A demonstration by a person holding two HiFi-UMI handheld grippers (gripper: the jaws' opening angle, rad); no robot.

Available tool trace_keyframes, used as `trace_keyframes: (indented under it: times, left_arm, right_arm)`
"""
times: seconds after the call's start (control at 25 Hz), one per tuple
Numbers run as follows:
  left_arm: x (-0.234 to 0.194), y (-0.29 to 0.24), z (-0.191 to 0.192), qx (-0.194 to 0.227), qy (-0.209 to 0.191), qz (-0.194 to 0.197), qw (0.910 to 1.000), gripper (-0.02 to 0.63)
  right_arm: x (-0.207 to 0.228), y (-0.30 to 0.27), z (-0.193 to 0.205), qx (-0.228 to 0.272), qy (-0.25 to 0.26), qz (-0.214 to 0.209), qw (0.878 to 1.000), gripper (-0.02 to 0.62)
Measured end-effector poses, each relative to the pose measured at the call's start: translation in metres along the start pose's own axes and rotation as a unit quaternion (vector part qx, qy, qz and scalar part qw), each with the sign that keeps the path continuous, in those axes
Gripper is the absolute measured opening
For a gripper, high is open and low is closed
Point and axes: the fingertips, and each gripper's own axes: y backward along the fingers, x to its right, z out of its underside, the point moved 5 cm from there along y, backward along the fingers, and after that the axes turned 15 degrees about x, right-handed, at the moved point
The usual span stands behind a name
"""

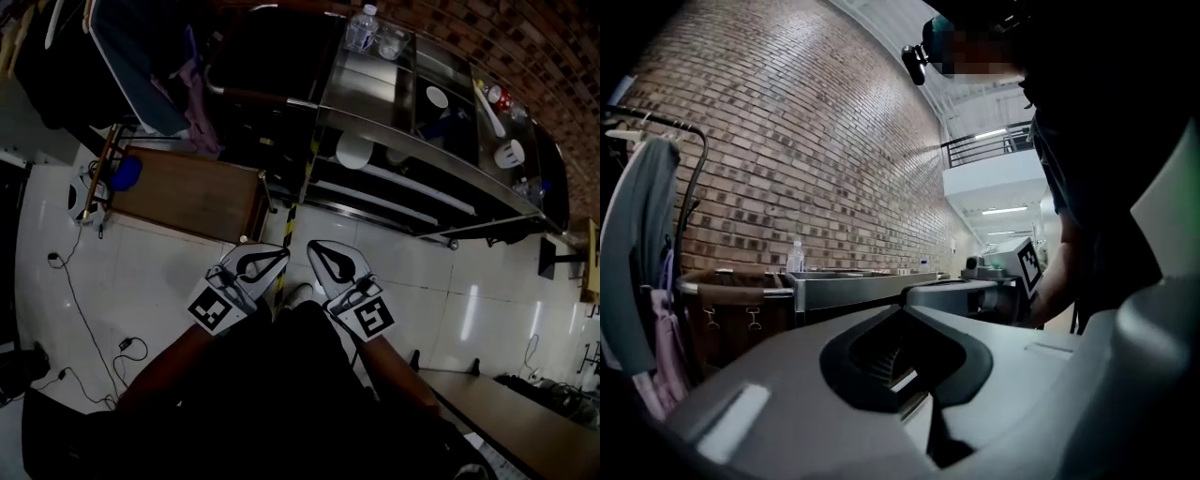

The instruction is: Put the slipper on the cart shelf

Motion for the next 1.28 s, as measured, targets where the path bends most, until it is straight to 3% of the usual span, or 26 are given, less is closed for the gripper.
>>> trace_keyframes:
  times: [0.48, 1.0, 1.28]
  left_arm:
    - [-0.05, 0.072, -0.018, 0.016, -0.015, -0.006, 0.9997, 0.005]
    - [-0.153, 0.184, -0.041, 0.026, -0.004, 0.035, 0.999, 0.005]
    - [-0.182, 0.223, -0.045, 0.024, 0.004, 0.064, 0.9976, 0.005]
  right_arm:
    - [-0.059, -0.08, 0.021, -0.019, -0.013, -0.04, 0.999, 0.001]
    - [-0.139, -0.203, 0.06, -0.044, -0.008, 0.004, 0.999, 0.001]
    - [-0.164, -0.236, 0.073, -0.049, -0.001, 0.04, 0.998, 0.001]
